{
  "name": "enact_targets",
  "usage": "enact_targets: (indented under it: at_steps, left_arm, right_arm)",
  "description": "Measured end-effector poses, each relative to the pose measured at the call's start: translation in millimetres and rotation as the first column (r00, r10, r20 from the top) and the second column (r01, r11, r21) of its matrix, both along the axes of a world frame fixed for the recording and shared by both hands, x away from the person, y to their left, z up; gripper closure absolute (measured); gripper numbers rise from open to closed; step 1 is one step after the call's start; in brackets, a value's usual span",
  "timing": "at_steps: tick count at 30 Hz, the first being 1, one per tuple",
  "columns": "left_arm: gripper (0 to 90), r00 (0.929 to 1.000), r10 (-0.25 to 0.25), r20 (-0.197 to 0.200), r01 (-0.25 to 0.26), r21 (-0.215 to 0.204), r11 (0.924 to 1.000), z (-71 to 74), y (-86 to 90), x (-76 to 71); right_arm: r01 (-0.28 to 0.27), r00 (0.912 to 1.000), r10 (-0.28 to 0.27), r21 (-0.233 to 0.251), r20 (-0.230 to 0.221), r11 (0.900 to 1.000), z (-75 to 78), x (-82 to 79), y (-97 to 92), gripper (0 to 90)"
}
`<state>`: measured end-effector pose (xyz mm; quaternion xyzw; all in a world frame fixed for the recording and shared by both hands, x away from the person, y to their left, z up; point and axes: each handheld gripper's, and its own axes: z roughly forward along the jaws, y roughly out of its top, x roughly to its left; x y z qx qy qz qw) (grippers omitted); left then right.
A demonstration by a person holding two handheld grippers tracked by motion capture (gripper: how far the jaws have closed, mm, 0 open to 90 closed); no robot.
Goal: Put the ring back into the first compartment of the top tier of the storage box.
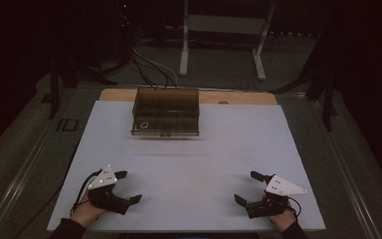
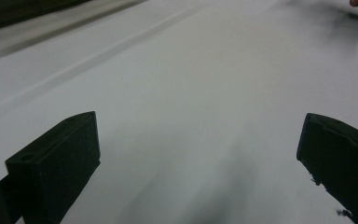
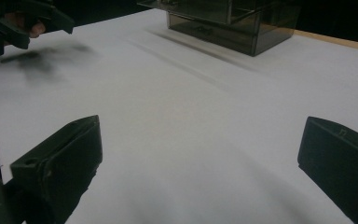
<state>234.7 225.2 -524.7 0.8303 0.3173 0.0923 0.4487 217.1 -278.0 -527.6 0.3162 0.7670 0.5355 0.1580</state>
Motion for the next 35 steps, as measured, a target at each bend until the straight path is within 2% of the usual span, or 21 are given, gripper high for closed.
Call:
enact_targets:
  at_steps: [2, 7, 26, 35]
  left_arm:
    - [1.0, 0.9999, 0.012, -0.002, -0.012, 0.012, 0.9999, -3.6, 8.9, -0.9]
    - [1.0, 0.9991, 0.042, -0.011, -0.042, -0.015, 0.999, -6.2, 16.7, -1.3]
    - [1.0, 0.9992, 0.03, -0.026, -0.03, -0.025, 0.9992, -4.7, 10.4, -2.5]
    - [1.0, 0.9991, 0.021, -0.038, -0.023, -0.047, 0.9986, -3.5, 8.5, -1.8]
  right_arm:
    - [-0.002, 1.0, 0.002, -0.003, -0.002, 1.0, 0.0, 0.2, 0.4, 0.0]
    - [0.001, 1.0, -0.001, 0.0, -0.006, 1.0, 0.0, 0.4, -0.4, 0.0]
    - [-0.007, 1.0, 0.007, -0.014, -0.006, 0.9999, -0.6, 0.0, 1.2, 0.0]
    - [-0.012, 0.9999, 0.012, -0.024, -0.006, 0.9996, -1.3, 0.2, 2.5, 0.0]
